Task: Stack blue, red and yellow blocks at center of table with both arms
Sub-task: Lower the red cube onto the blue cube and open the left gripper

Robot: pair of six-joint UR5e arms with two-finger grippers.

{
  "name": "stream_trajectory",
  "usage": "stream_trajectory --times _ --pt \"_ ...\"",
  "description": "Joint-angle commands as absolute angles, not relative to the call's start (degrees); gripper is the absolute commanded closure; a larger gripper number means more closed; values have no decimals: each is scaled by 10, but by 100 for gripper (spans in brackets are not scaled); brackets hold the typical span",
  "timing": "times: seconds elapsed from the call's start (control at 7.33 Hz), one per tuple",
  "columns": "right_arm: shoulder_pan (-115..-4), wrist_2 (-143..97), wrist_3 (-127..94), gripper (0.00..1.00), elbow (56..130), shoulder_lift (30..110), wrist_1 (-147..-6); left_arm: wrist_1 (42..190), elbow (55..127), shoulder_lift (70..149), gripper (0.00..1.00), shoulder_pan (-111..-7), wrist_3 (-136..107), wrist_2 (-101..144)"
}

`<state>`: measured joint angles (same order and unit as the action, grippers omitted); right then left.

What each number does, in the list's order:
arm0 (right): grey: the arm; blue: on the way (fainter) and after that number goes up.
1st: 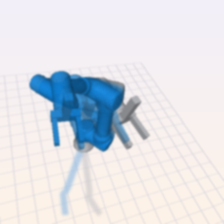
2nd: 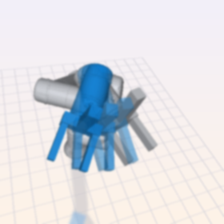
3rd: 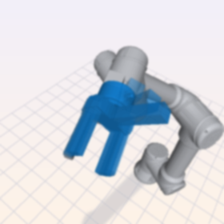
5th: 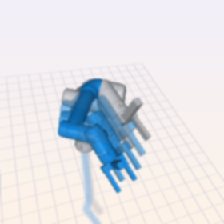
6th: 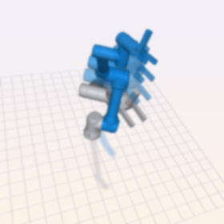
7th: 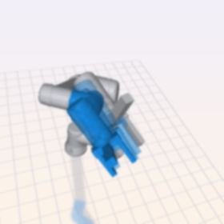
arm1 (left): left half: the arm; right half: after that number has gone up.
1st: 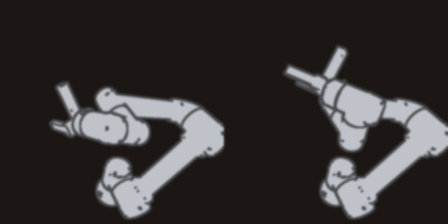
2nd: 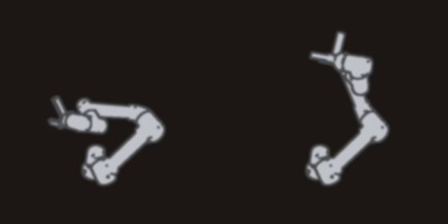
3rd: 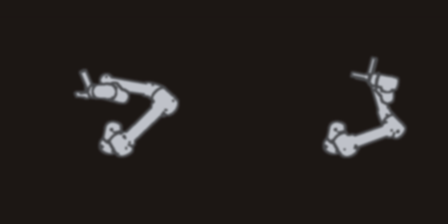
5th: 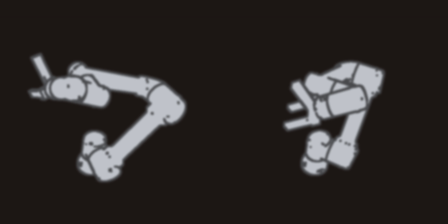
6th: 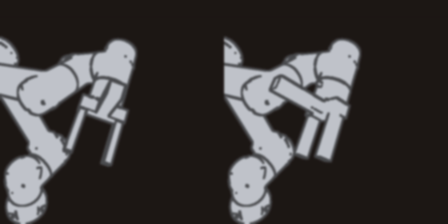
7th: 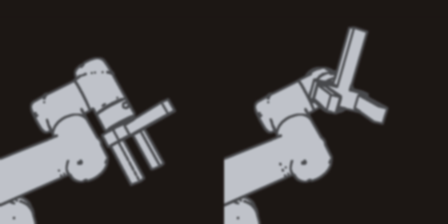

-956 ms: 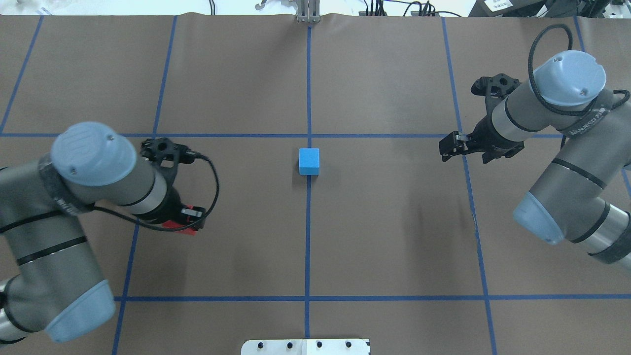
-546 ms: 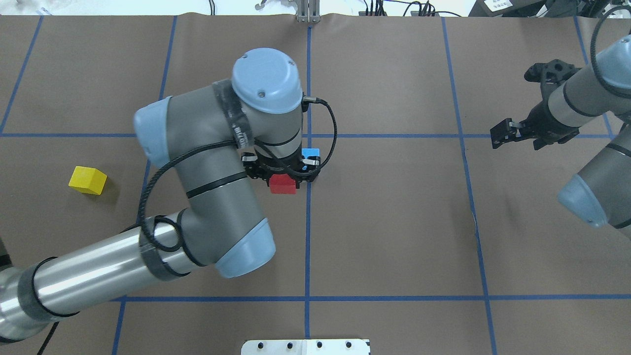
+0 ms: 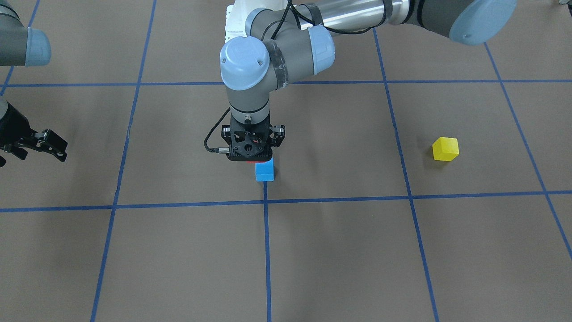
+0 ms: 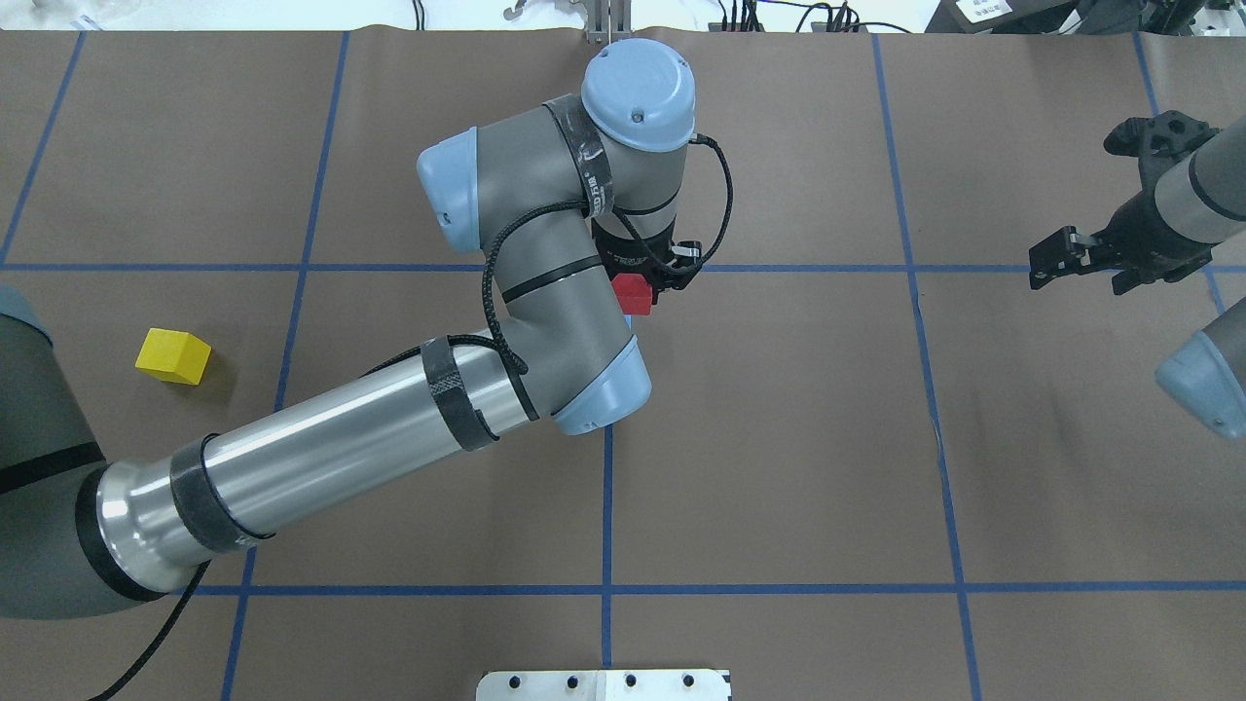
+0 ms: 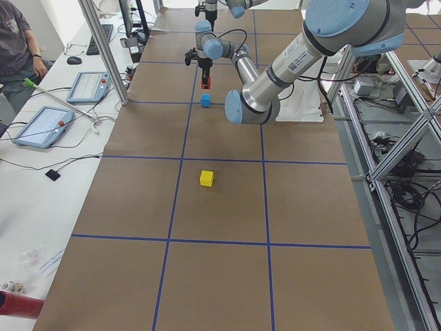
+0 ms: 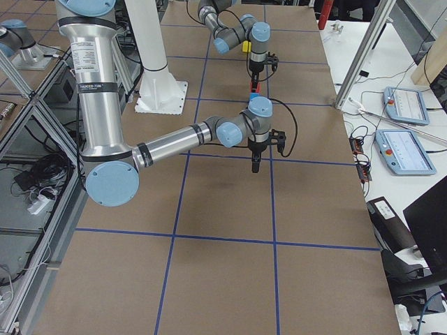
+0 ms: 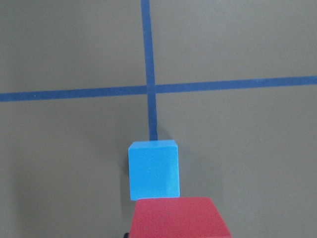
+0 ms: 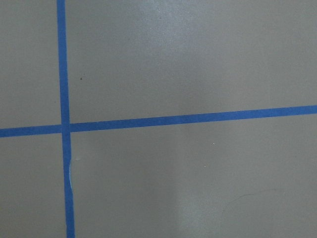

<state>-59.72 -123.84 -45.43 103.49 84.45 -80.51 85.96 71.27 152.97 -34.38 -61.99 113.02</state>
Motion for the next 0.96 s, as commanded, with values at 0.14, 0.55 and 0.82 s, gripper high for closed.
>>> stream_trajectory --times 0.14,0.55,0.82 --pt "-597 -1238 -458 0 1035 846 -805 870 686 1535 100 -348 -620 1130" --pt "-597 -1238 -460 0 1034 846 -805 896 666 1535 100 -349 -615 1130" --pt "-596 -1238 -461 0 1033 846 -805 896 665 1531 100 -347 -621 1130"
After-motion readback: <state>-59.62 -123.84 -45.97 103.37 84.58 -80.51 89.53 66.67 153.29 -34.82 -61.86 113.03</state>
